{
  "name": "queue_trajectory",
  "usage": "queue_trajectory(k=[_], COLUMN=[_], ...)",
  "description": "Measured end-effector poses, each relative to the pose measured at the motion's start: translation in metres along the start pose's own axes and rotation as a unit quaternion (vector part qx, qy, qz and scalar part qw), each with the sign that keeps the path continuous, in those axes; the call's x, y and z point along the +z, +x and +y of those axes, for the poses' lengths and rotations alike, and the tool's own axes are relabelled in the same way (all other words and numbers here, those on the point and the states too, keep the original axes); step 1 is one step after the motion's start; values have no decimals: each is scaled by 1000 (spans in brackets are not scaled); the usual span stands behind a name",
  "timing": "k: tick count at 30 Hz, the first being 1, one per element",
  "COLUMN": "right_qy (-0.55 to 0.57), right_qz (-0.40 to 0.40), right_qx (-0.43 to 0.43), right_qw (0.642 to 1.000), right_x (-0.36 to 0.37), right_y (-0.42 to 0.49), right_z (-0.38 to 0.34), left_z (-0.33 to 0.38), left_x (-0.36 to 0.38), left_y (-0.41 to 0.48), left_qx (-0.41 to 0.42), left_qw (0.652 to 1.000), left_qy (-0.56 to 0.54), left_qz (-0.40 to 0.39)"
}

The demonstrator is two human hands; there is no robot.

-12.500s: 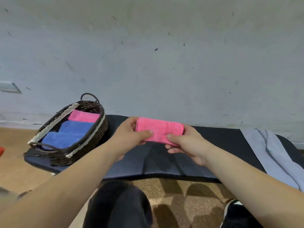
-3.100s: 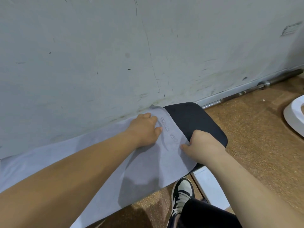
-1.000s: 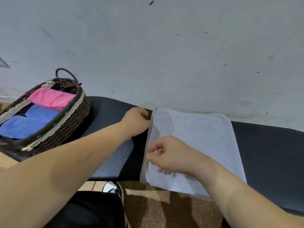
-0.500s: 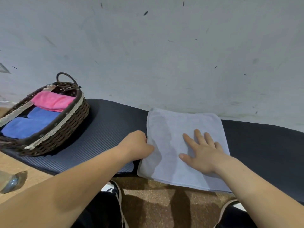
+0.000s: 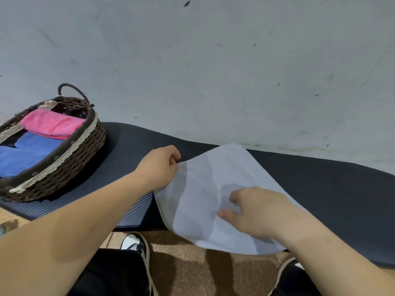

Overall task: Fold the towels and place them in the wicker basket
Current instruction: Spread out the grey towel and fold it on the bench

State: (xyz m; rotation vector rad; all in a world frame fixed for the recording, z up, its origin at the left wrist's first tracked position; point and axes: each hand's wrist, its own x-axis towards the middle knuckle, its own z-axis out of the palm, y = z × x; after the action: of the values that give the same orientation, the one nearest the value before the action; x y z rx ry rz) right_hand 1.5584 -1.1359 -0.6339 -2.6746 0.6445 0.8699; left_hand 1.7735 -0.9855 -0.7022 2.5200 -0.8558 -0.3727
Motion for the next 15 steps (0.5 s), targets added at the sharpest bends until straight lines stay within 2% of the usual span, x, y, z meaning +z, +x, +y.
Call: queue_trajectory(k=[4,6,10,12,15], right_qy=[124,150,209,214,277], right_qz=[175,237,230,256,314], right_qx=[44,64,45,37,79], right_qw=[976,958,949,942,904], right_x=[-15,-15,2,5,-4], right_y=[39,66,105,115,125], right_z=[32,53,64,61,58], left_z=[8,7,-1,-6,-18], left_x=[3,3,1,-3,-7], left_y=[1,-1,-3,-5,-10], left_qx=[36,28,4,-1,-16], left_qw=[987,983,989,991,992], left_qy=[154,177,144,129,122], left_qz=[-5,-23,-43,-39,-42])
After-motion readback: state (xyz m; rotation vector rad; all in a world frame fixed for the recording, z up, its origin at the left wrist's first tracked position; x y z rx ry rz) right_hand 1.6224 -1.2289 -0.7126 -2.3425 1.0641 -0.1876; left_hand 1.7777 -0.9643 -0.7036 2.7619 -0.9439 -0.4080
